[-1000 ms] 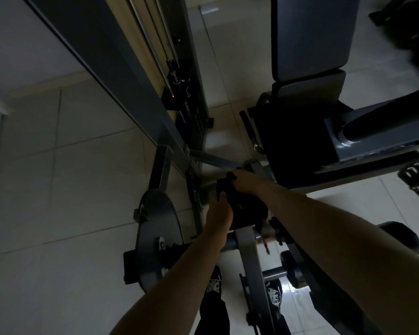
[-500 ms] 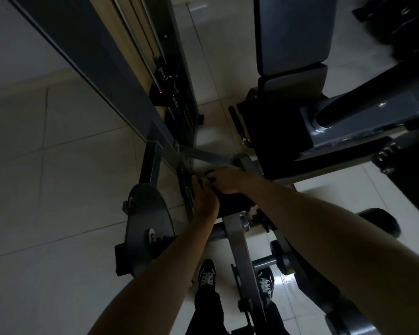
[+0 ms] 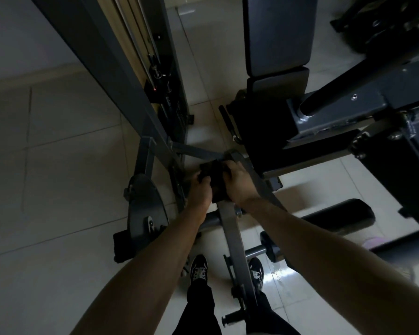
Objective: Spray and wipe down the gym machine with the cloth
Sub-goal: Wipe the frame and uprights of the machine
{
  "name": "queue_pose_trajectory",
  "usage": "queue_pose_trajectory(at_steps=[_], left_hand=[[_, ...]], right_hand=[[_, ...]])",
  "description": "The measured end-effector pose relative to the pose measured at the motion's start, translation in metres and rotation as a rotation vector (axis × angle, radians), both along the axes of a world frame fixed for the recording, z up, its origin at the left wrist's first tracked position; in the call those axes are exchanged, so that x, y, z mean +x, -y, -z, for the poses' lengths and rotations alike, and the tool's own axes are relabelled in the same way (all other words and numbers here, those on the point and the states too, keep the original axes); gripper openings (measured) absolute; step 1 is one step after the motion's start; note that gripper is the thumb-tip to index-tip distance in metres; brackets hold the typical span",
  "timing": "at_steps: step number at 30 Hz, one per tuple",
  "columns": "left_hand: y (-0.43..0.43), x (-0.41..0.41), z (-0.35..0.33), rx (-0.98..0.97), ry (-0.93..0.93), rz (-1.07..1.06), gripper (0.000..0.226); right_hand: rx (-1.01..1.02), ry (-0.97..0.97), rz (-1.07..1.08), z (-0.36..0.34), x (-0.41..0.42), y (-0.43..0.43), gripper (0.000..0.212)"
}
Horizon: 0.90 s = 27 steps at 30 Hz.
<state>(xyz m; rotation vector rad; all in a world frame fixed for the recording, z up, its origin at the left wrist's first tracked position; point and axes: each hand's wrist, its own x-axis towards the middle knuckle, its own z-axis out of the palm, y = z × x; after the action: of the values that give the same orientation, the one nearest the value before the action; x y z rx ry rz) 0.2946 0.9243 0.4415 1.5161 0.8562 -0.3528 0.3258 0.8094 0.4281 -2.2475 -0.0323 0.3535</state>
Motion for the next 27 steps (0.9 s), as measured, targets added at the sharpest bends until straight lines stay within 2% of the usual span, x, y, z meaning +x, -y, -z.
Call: queue_pose_trajectory(at_steps=[2, 4, 6, 9, 11, 14, 18, 22, 25, 27], left_hand=[[0.001, -0.006, -0.004, -0.009, 0.020, -0.047, 0.041], [-0.002, -0.012, -0.002, -0.014, 0.036, -0.072, 0.037], [-0.006, -0.021, 0.002, -0.050, 0.045, -0.093, 0.036], [-0.012, -0.031, 0.003, -0.133, 0.037, -0.163, 0.035], [-0.015, -0.038, -0.001, -0.152, 0.022, -0.207, 0.035], [-0.015, -0.045, -0.003, -0.166, 0.016, -0.214, 0.035], [-0.006, -0.049, -0.003, -0.202, 0.054, -0.169, 0.026], [-0.002, -0.055, -0.002, -0.135, 0.075, -0.026, 0.053], [-0.005, -0.061, 0.006, -0.067, 0.068, 0.084, 0.075], [-0.006, -0.066, 0.012, -0.015, 0.066, 0.127, 0.074]], right_hand=[[0.011, 0.198, -0.014, 0.006, -0.022, 0.000, 0.032], [-0.061, 0.355, -0.048, 0.012, -0.035, -0.002, 0.033], [-0.186, 0.446, -0.121, 0.013, -0.046, -0.004, 0.048], [-0.343, 0.402, -0.321, 0.000, -0.064, -0.015, 0.070], [-0.389, 0.347, -0.463, -0.010, -0.073, -0.021, 0.074], [-0.360, 0.337, -0.504, -0.018, -0.074, -0.016, 0.078], [-0.286, 0.336, -0.322, -0.011, -0.079, -0.006, 0.072], [-0.206, 0.237, -0.023, -0.001, -0.084, -0.004, 0.084], [0.050, 0.151, 0.151, 0.000, -0.084, 0.002, 0.074], [0.133, 0.129, 0.230, -0.006, -0.084, 0.004, 0.069]])
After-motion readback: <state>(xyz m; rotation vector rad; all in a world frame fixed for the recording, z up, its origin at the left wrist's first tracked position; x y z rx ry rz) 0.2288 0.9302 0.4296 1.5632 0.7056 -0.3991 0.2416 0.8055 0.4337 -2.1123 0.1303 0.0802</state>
